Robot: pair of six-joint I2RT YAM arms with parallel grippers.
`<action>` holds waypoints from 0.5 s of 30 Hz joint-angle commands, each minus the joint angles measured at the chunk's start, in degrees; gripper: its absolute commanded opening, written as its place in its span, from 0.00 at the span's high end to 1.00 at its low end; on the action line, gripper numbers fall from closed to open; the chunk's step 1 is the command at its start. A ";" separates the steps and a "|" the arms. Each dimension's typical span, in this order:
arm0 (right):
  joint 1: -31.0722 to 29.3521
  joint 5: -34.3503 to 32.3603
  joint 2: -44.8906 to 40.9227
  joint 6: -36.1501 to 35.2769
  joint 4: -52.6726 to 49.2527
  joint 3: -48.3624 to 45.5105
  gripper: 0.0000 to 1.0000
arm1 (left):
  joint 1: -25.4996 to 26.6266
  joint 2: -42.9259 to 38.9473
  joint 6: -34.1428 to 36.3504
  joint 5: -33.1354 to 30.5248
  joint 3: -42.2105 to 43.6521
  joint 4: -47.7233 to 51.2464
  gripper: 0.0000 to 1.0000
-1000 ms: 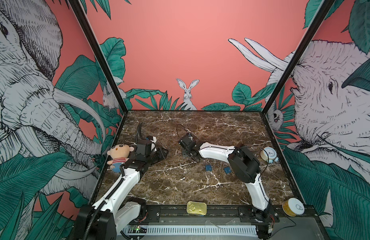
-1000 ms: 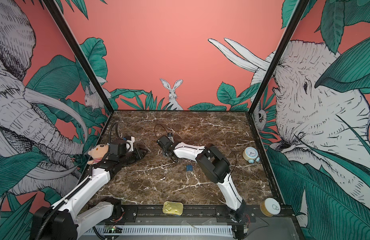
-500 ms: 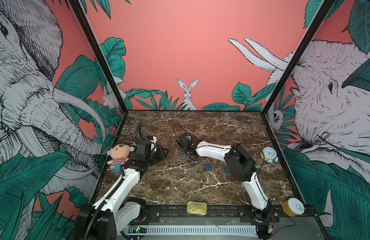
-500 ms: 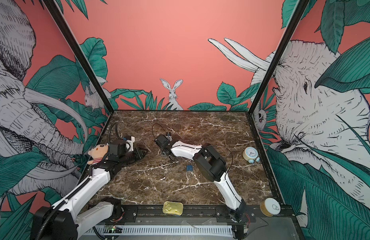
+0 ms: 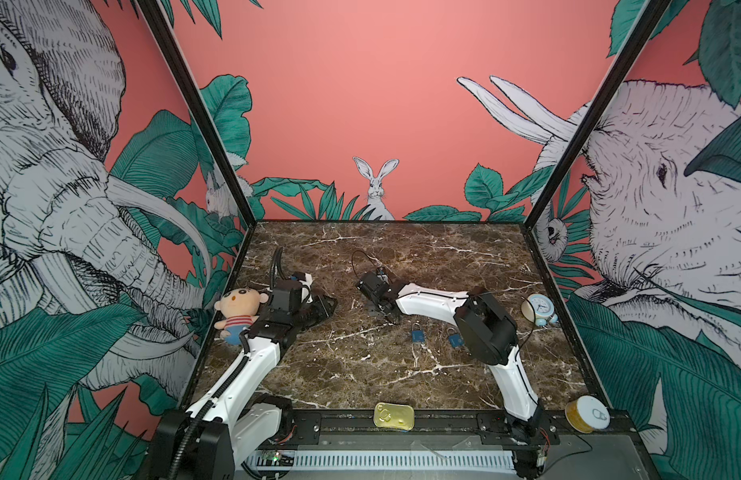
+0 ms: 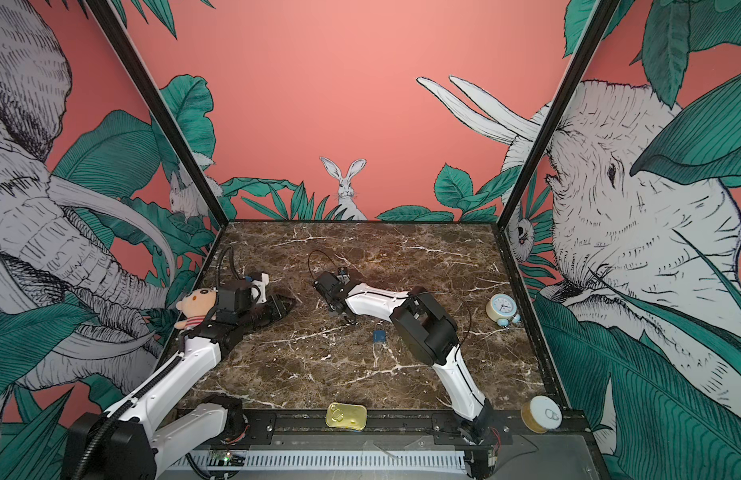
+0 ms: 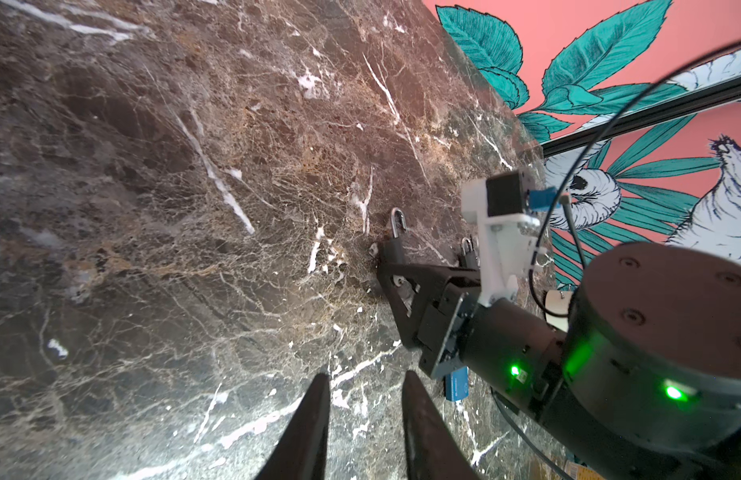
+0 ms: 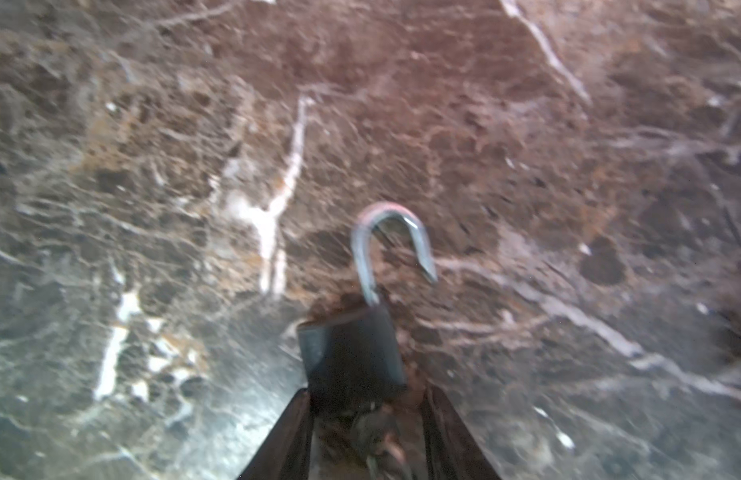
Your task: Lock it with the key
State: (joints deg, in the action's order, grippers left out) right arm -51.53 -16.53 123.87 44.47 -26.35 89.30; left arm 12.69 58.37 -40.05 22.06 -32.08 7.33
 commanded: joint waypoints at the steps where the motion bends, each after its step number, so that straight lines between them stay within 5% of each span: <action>1: 0.39 -1.22 -2.74 -0.78 -3.30 -2.28 0.57 | -0.30 -0.39 -0.60 0.51 0.91 -1.58 0.68; 15: 3.30 7.11 -6.15 -10.85 2.90 -3.34 0.50 | -0.38 -0.46 -1.06 0.27 0.83 -1.61 0.67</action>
State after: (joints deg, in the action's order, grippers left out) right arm -49.45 -12.29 119.52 36.99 -25.54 85.86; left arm 12.69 58.39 -40.73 22.09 -31.66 6.28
